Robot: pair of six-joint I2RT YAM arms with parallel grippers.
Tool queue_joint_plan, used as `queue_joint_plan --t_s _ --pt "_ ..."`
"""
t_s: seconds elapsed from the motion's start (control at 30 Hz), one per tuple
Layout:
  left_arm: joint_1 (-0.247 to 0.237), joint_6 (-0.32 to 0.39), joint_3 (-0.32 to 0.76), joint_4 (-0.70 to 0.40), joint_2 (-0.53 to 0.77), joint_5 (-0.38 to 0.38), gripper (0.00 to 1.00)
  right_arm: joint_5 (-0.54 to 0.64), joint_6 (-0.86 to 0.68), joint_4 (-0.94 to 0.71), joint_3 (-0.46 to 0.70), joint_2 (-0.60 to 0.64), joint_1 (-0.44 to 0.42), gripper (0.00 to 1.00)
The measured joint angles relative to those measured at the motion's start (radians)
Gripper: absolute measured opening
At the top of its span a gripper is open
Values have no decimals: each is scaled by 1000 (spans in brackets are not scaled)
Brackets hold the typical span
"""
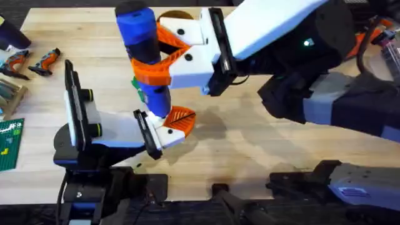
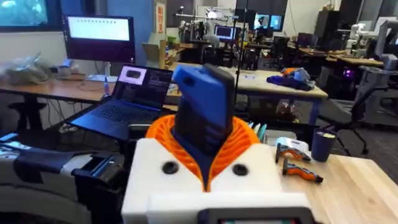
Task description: Pick up the gripper from the table and insert it into the empty holder that is missing its gripper. Then pick up a screw, insert it into the mounting hole, and use the screwdriver to tighten it. Finally, clean up the table by picking up the vegetable and placing it into the bucket.
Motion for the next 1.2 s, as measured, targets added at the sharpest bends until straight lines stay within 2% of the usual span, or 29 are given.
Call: queue_joint_plan --t_s 0.37,0.43,0.47,0.5,0.83,0.97,1.2 --pt "0 0 0 0 0 0 4 -3 -6 39 7 0 2 27" --pt "0 0 0 0 0 0 4 -3 -5 79 11 0 2 27" --pt "0 0 0 0 0 0 4 -3 9 183 29 0 -3 27" --pt "0 0 0 0 0 0 4 -3 12 189 39 0 -6 27" --pt "0 0 0 0 0 0 4 -25 39 131 61 0 -33 27" --pt "0 0 0 0 0 0 4 -92 43 -60 112 0 -100 27" --pt "0 0 0 0 0 0 4 -152 -75 -769 325 0 -301 27"
